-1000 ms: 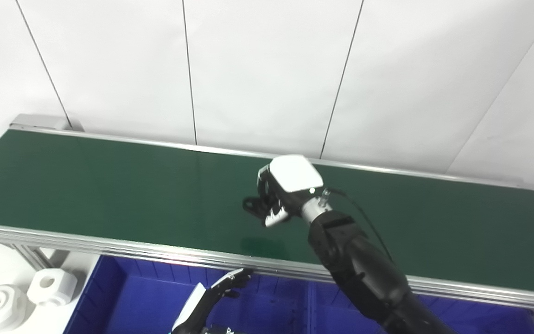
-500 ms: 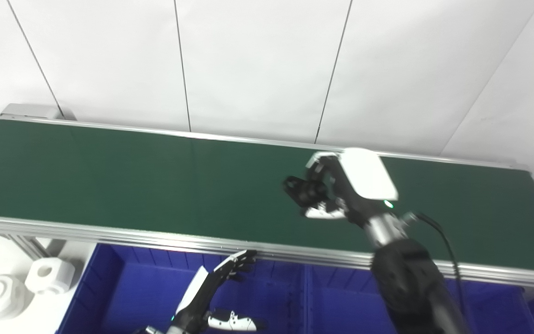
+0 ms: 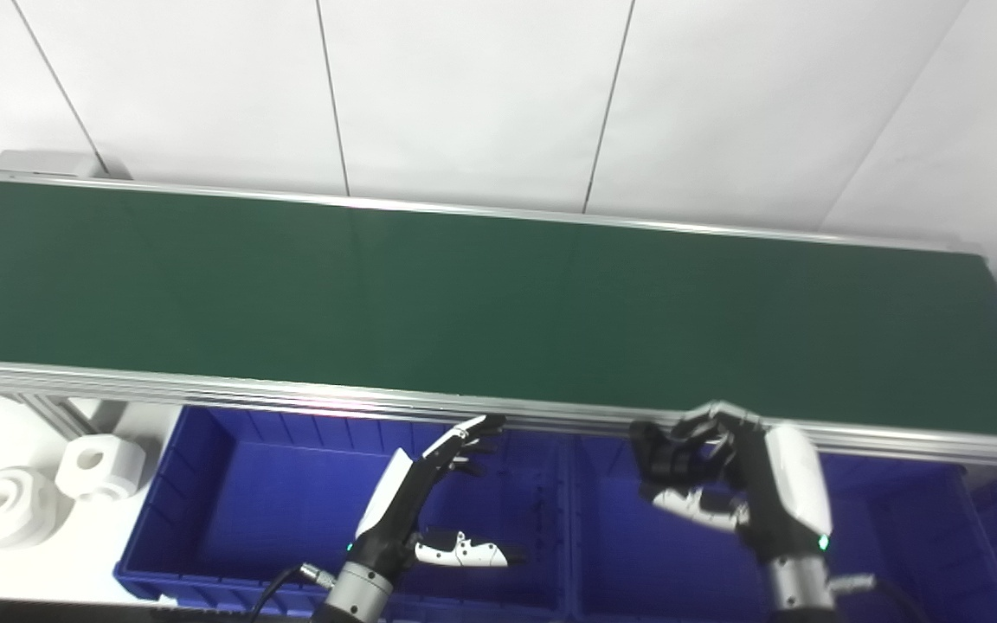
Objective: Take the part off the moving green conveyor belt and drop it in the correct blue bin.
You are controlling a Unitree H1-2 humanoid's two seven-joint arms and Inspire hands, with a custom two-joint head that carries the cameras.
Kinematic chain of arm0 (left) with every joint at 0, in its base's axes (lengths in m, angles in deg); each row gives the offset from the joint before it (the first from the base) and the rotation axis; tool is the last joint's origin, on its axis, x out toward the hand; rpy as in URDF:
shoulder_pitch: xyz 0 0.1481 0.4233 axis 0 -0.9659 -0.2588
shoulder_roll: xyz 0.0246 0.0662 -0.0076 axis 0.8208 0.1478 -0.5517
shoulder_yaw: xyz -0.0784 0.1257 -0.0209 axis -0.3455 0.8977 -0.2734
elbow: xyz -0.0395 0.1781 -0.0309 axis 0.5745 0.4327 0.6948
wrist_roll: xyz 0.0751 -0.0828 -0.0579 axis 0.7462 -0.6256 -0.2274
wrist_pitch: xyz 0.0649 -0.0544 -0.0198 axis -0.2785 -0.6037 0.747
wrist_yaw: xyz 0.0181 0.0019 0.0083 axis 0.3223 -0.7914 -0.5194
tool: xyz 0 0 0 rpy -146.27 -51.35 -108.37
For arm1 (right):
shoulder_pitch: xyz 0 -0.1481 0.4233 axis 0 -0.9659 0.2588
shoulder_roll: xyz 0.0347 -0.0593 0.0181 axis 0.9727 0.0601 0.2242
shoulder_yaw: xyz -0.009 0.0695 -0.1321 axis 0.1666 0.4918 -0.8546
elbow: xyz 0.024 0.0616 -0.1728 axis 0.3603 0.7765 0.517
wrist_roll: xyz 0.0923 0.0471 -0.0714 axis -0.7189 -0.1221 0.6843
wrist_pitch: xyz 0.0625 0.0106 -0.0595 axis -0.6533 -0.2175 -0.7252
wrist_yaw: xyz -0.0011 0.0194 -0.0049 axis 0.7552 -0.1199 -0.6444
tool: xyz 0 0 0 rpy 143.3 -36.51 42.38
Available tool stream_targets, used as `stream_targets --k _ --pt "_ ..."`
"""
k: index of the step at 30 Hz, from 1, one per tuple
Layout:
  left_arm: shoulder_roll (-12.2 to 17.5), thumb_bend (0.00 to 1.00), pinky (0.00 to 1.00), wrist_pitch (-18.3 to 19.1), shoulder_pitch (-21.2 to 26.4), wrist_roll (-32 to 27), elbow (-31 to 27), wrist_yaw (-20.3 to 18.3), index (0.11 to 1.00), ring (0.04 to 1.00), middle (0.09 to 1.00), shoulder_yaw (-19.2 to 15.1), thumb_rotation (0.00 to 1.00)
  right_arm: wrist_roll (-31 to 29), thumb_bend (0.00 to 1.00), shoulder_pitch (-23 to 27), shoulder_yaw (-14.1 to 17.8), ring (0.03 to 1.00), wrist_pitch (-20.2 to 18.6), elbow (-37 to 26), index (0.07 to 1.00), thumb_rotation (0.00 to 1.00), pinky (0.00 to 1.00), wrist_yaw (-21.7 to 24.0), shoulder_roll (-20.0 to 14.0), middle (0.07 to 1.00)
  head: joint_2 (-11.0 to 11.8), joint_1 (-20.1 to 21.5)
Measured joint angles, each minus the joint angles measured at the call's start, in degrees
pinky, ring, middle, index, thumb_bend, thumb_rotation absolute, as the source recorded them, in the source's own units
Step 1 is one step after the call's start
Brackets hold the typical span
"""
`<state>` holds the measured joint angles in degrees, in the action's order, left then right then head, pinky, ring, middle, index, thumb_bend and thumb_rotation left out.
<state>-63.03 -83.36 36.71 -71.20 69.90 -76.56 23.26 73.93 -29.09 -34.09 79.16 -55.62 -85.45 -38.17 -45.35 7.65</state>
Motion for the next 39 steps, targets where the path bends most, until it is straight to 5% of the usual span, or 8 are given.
stream_targets --k 6,10,14,15,18,25,34,39 --pt "-0.13 0.74 0.67 0.00 -0.29 0.88 -0.25 -1.05 0.833 0.785 0.829 -1.81 0.31 -0.17 0.53 0.32 1.40 0.257 3.87 8.96 0.484 0.00 0.20 -5.05 -0.84 0.472 -0.62 0.26" --pt "-0.15 0.73 0.67 0.00 -0.44 1.04 -0.26 -1.78 0.834 0.784 0.830 -2.00 0.31 0.60 0.51 0.90 1.37 0.392 5.80 13.06 0.523 0.00 0.37 -7.72 -1.19 0.480 -0.70 0.79" --pt "-0.23 0.73 0.67 0.00 -0.44 1.02 -0.28 -2.71 0.834 0.781 0.831 -2.65 0.29 0.73 0.51 2.14 1.25 0.393 6.00 17.48 0.548 0.00 0.39 -8.54 -2.13 0.493 -0.44 1.67" --pt "-0.23 0.73 0.67 0.00 -0.45 0.96 -0.27 -2.81 0.835 0.781 0.832 -2.76 0.29 0.70 0.50 2.19 1.24 0.508 5.48 17.25 0.523 0.06 0.45 -8.25 -2.29 0.585 -0.44 1.67" --pt "-0.25 0.73 0.66 0.00 -0.46 0.85 -0.29 -3.04 0.832 0.777 0.829 -3.02 0.28 0.13 0.53 2.47 0.92 0.768 0.22 15.13 0.781 0.23 0.68 -2.93 -2.66 0.799 -0.18 2.11" --pt "-0.24 0.73 0.66 0.00 -0.46 0.88 -0.28 -3.04 0.833 0.774 0.828 -3.06 0.29 -0.33 0.66 1.65 0.22 0.985 -1.76 12.72 0.929 0.50 0.89 0.11 -2.63 0.959 0.09 2.46" --pt "-0.12 0.73 0.65 0.00 -0.46 0.90 -0.26 -3.06 0.835 0.768 0.834 -3.24 0.30 -2.26 0.64 -1.22 -0.83 0.992 3.13 7.46 0.998 0.49 0.93 -3.38 -0.43 1.000 0.53 2.81" --pt "0.04 0.73 0.64 0.00 -0.45 0.87 -0.22 -3.06 0.837 0.768 0.840 -3.35 0.30 -5.81 0.70 -2.07 -3.63 0.899 11.41 4.63 0.967 0.52 0.82 -3.47 2.06 0.947 0.44 2.81"
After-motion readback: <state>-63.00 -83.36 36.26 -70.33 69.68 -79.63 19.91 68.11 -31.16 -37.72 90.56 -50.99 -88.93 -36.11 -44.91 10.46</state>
